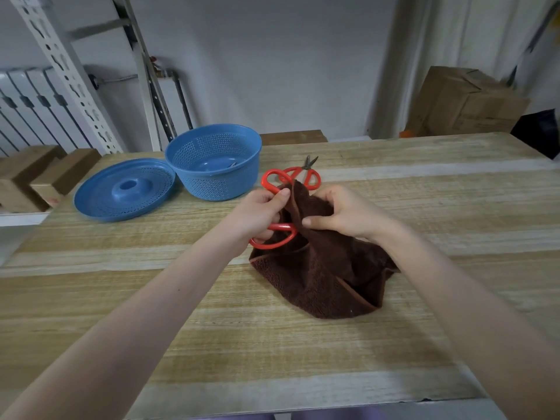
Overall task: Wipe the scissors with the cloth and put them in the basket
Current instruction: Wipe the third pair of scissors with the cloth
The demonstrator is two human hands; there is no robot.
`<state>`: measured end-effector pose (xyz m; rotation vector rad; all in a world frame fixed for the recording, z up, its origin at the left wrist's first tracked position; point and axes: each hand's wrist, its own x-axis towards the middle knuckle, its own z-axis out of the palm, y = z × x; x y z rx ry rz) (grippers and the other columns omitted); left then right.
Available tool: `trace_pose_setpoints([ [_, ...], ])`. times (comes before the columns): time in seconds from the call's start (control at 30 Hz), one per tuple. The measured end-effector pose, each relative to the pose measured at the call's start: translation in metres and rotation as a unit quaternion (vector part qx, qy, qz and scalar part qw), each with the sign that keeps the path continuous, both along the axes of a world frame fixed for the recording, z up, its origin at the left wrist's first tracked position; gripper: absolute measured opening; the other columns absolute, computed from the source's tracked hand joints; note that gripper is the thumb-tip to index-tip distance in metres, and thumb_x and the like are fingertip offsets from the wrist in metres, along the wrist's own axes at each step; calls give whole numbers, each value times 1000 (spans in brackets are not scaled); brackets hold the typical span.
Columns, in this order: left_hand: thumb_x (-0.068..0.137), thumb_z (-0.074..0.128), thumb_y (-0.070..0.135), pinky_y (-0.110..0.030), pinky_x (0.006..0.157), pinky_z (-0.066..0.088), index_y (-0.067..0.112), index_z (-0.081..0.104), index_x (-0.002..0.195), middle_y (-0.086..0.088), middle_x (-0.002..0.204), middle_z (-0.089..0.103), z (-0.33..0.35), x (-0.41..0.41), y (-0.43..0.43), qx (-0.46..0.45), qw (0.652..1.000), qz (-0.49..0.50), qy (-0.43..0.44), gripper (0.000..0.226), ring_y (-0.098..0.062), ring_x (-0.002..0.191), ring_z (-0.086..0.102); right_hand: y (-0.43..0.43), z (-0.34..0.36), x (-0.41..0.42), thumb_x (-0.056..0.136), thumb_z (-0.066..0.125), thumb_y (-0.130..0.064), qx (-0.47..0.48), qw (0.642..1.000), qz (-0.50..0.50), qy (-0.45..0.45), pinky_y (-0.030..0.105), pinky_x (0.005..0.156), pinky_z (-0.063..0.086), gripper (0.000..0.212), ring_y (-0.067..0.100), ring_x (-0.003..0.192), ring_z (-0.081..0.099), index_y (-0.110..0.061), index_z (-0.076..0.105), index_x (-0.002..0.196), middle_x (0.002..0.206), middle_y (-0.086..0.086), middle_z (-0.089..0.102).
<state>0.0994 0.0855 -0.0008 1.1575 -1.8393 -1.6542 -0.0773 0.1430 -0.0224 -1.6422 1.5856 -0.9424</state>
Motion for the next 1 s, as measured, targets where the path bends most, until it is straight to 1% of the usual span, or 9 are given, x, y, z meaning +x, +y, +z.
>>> trace_pose_setpoints([
  [0.1, 102, 42, 36, -15, 37, 11, 16, 46, 77, 9, 43, 25, 0, -1, -3, -2, 1000, 30, 4, 33, -5, 32, 16, 0, 4, 7, 80, 78, -14, -30, 999, -14, 34, 36, 90, 53, 23, 12, 92, 69, -8, 72, 101, 98, 0, 75],
  [0.23, 103, 41, 36, -16, 37, 12, 15, 49, 79, 10, 41, 25, 2, 0, -5, 6, 999, 32, 3, 33, -5, 32, 16, 0, 2, 11, 80, 77, -13, -53, 998, -40, 16, 33, 82, 54, 16, 14, 83, 70, -6, 73, 95, 89, 1, 75],
  [0.3, 103, 41, 37, -19, 38, 11, 15, 51, 77, 11, 41, 25, 0, 3, -5, 20, 999, 29, 5, 35, -5, 33, 17, 1, -2, 11, 81, 77, -13, -51, 998, -34, -2, 26, 75, 52, 6, 4, 75, 67, -14, 73, 85, 79, -9, 73],
  [0.4, 103, 40, 36, -20, 37, 11, 15, 51, 76, 10, 40, 25, -2, 6, -5, 36, 999, 29, 4, 36, -4, 31, 18, -1, -8, 11, 83, 74, -12, -53, 997, -42, -39, 12, 61, 46, 21, -7, 59, 60, -26, 66, 70, 60, -20, 66],
  [0.53, 103, 39, 36, -16, 33, 14, 15, 52, 81, 9, 40, 27, -1, 7, -2, 62, 998, 16, -2, 34, -4, 30, 18, -4, -10, 7, 87, 70, -15, -33, 996, -42, -67, 16, 61, 46, 20, -3, 58, 59, -25, 69, 70, 59, -16, 67],
  [0.63, 104, 38, 36, -17, 34, 13, 16, 51, 77, 8, 43, 24, 1, 9, -2, 49, 998, -14, -21, 36, -4, 31, 17, -3, -3, 1, 88, 69, -16, -3, 999, 6, -33, 18, 64, 48, 15, 0, 63, 61, -20, 71, 73, 66, -12, 69],
  [0.7, 103, 39, 36, -17, 34, 13, 17, 57, 84, 6, 47, 22, 1, 12, -2, 46, 998, -32, -31, 33, -4, 33, 17, -3, 1, -2, 88, 69, -18, 11, 999, 47, 13, 24, 68, 48, 13, 4, 67, 60, -12, 71, 76, 70, -7, 68],
  [0.83, 103, 40, 38, -15, 33, 14, 16, 59, 93, 5, 53, 22, 2, 14, -4, 39, 996, -58, -61, 30, -4, 34, 17, -3, 9, -4, 90, 67, -11, 38, 993, 96, 48, 9, 65, 42, 24, -9, 63, 59, -29, 64, 73, 64, -24, 66],
  [1.0, 101, 41, 41, -17, 35, 15, 18, 63, 98, 9, 50, 25, 4, 18, -12, 15, 996, -46, -78, 32, -4, 35, 18, -4, 7, -6, 90, 66, -9, 37, 992, 103, 54, 21, 80, 48, 22, 1, 80, 64, -29, 68, 83, 80, -18, 70],
])
